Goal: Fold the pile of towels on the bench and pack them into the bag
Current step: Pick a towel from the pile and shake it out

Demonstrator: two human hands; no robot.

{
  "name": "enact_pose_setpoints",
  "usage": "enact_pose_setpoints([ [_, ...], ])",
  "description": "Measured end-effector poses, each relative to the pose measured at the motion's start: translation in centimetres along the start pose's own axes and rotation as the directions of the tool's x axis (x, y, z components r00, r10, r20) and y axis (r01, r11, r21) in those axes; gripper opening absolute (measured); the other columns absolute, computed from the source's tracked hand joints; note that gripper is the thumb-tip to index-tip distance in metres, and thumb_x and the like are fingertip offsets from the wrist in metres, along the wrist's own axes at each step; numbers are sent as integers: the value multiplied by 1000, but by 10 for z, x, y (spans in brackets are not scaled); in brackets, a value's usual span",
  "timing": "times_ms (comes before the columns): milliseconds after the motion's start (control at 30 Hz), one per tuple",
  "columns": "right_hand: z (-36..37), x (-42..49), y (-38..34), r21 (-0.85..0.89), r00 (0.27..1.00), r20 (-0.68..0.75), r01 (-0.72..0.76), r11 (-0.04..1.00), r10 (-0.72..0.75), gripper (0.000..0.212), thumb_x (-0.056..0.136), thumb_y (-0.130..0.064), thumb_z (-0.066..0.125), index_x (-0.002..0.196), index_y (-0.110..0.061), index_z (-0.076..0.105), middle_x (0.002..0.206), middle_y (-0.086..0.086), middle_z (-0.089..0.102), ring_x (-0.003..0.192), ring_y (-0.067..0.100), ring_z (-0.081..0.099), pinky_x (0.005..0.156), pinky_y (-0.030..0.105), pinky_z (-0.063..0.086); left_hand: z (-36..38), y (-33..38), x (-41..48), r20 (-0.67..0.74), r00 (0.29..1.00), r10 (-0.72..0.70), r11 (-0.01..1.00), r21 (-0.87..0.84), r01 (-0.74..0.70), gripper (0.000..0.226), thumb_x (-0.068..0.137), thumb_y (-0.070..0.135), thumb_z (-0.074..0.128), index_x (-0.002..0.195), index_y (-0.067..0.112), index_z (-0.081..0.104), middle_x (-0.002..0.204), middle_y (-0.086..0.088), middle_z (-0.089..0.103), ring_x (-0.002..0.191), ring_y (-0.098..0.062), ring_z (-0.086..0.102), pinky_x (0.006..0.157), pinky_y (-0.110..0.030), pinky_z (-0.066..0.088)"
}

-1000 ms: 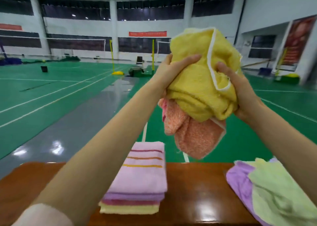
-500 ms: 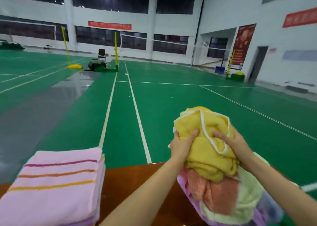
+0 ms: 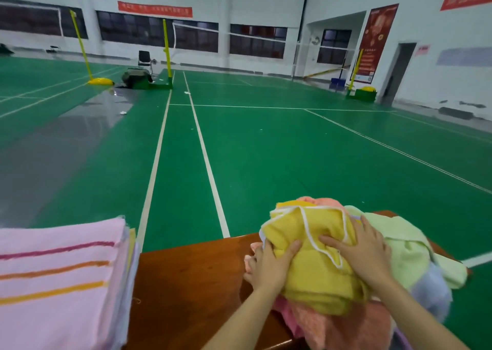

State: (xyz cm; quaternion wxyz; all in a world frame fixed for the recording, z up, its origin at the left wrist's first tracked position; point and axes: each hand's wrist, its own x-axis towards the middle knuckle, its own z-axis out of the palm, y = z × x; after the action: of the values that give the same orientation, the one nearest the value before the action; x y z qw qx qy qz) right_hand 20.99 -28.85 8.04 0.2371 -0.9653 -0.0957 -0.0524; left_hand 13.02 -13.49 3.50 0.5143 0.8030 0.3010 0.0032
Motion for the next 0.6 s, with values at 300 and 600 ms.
enact_pose_setpoints([
  [300, -17, -25, -46, -127, 919, -283, 248, 960, -275, 90, 67, -83, 40, 142, -32, 36, 156, 14, 14, 144, 28, 9, 112, 55, 3, -69, -23, -22, -26, 965, 262, 941, 229, -249, 63, 95, 54, 33, 148, 21, 22, 156, -1, 21, 144, -22, 16, 116, -42, 16],
  [600, 50, -130, -191, 767, 839, 407, -99, 634, -361, 84, 72, -83, 36, 130, -25, 53, 119, -13, 56, 118, 8, 48, 102, 31, 37, -129, -86, -88, 129, 973, 190, 68, 987, -144, 53, 101, 40, 27, 145, 11, 32, 153, -18, 21, 142, -43, -3, 110, -61, -14],
])
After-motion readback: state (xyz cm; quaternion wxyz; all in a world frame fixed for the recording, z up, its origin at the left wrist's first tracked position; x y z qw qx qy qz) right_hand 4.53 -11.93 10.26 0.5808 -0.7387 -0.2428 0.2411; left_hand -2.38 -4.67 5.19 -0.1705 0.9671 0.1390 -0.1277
